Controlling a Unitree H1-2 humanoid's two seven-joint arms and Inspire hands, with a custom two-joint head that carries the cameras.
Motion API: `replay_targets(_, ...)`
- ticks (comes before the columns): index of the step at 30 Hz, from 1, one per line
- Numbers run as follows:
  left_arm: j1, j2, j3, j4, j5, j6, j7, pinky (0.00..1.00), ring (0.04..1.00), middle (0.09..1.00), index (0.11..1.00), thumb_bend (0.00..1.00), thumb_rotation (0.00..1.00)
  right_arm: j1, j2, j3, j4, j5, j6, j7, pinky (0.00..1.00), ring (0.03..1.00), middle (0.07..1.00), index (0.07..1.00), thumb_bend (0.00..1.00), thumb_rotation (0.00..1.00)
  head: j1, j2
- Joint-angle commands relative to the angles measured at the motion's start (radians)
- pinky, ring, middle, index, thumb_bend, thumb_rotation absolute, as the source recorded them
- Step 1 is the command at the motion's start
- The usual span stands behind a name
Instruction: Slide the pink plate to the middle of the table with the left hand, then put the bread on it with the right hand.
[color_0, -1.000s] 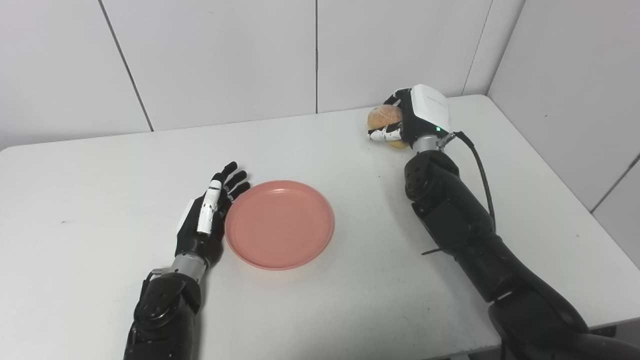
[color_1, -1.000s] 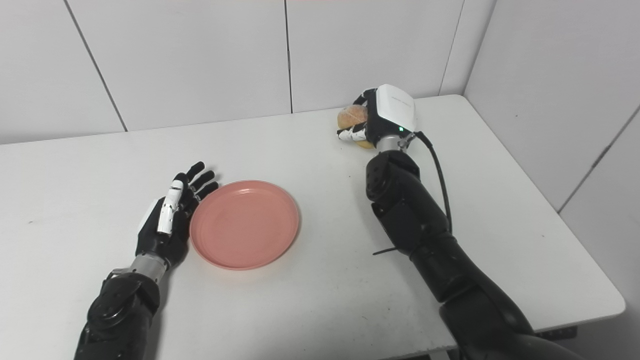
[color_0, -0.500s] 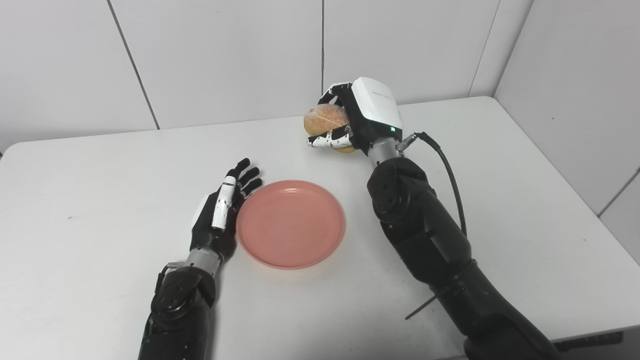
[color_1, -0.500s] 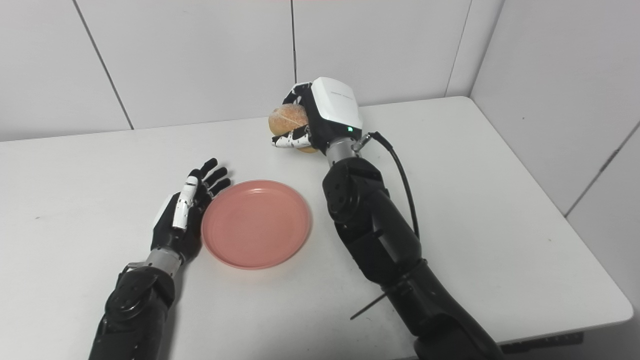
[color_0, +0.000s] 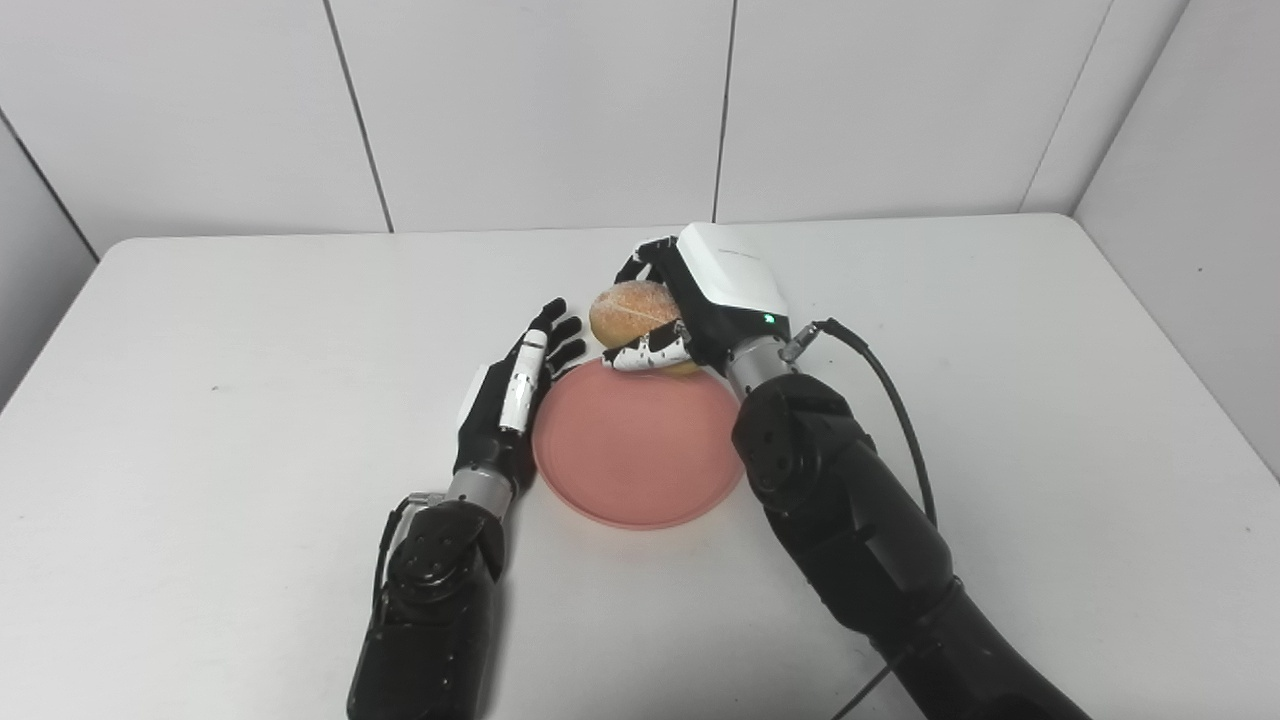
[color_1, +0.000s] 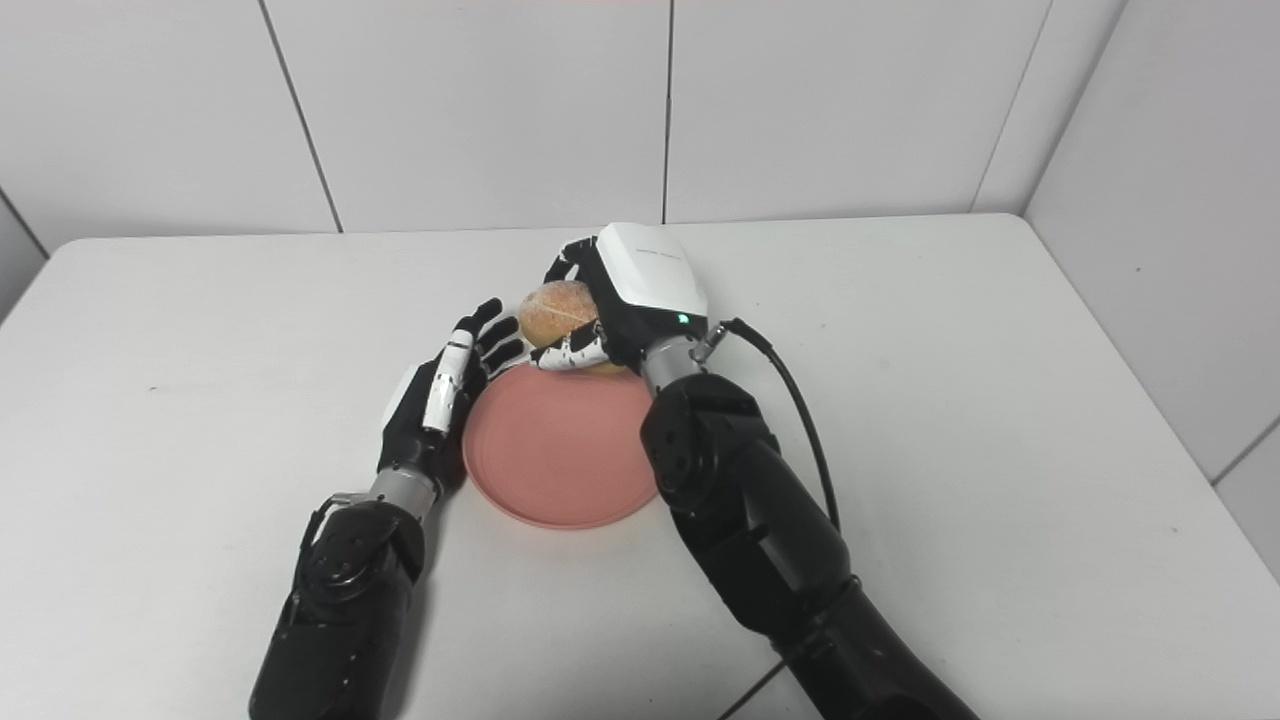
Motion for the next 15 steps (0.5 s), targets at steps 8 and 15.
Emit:
replay_targets(8, -0.005, -0.026, 0.001, 0.001, 0.018, 0.025, 0.033, 0.88, 0.904, 0.910, 0.899, 0.33, 1.00, 0.036, -0.003, 0.037, -0.071, -0.029, -0.021, 0.035, 0.29, 0.374, 0.443, 0.488, 0.49, 0.14, 0.010, 0.012)
replay_targets(15, -0.003, -0.033, 0.000, -0.009, 0.023, 0.022, 0.042, 0.87, 0.901, 0.904, 0.886, 0.33, 1.00, 0.060, -0.002, 0.050, -0.077, -0.042, -0.004, 0.085, 0.34, 0.434, 0.512, 0.493, 0.49, 0.14, 0.015, 0.025)
